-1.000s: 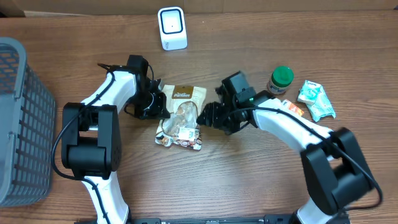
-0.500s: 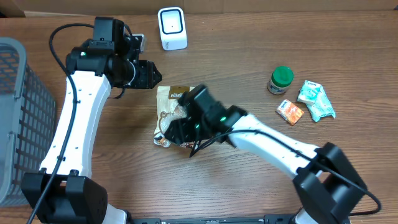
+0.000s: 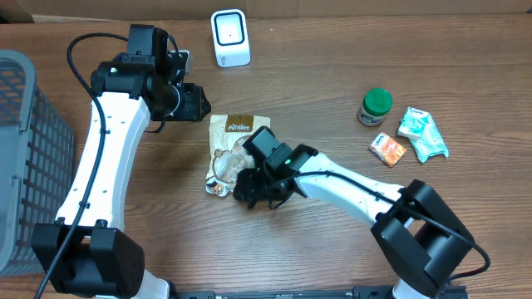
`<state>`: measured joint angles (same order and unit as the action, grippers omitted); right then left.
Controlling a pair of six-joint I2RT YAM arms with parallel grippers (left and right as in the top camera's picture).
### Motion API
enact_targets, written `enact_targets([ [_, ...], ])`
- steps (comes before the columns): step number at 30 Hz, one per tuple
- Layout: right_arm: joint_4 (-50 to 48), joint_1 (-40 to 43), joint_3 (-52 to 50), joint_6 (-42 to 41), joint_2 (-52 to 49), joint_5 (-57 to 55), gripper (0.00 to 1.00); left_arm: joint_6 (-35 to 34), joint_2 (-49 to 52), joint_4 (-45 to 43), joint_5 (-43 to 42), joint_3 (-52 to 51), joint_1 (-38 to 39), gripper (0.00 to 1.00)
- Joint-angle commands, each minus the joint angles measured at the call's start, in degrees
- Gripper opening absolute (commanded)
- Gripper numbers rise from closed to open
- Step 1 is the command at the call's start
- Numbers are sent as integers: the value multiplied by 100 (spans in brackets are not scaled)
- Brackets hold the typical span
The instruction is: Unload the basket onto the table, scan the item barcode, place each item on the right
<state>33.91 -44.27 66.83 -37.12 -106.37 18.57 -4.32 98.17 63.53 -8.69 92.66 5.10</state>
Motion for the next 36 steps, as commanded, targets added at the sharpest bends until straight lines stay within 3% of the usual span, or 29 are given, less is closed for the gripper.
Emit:
enact_targets([
  [1, -22, 313, 70, -105, -17, -363, 57, -63, 46, 11, 59, -33, -33, 56],
  [4, -168, 533, 70, -35, -17, -251, 57, -63, 46, 13, 57, -35, -33, 56],
  [11, -734, 393, 74, 994, -15, 1071, 57, -63, 46, 31, 57, -37, -33, 56],
  [17, -1191, 17, 74, 1062, -17, 1318, 59, -66, 46, 31, 57, -37, -33, 56],
  [19, -1412, -90, 74, 754, -17, 1113, 58, -68, 46, 31, 57, -37, -33, 56],
  [23, -1974, -350, 74, -90, -31, -339, 57, -66, 46, 28, 59, -37, -33, 54],
  [26, -2494, -564, 74, -234, -103, -933, 57, -81, 46, 22, 111, -37, -33, 55],
  [31, -3176, -807, 74, -433, -428, -1062, 54, -444, 46, -76, 389, -37, -33, 60],
  [36, -3185, -876, 74, -638, -748, -988, 51, -734, 46, -243, 511, -37, -55, 65],
])
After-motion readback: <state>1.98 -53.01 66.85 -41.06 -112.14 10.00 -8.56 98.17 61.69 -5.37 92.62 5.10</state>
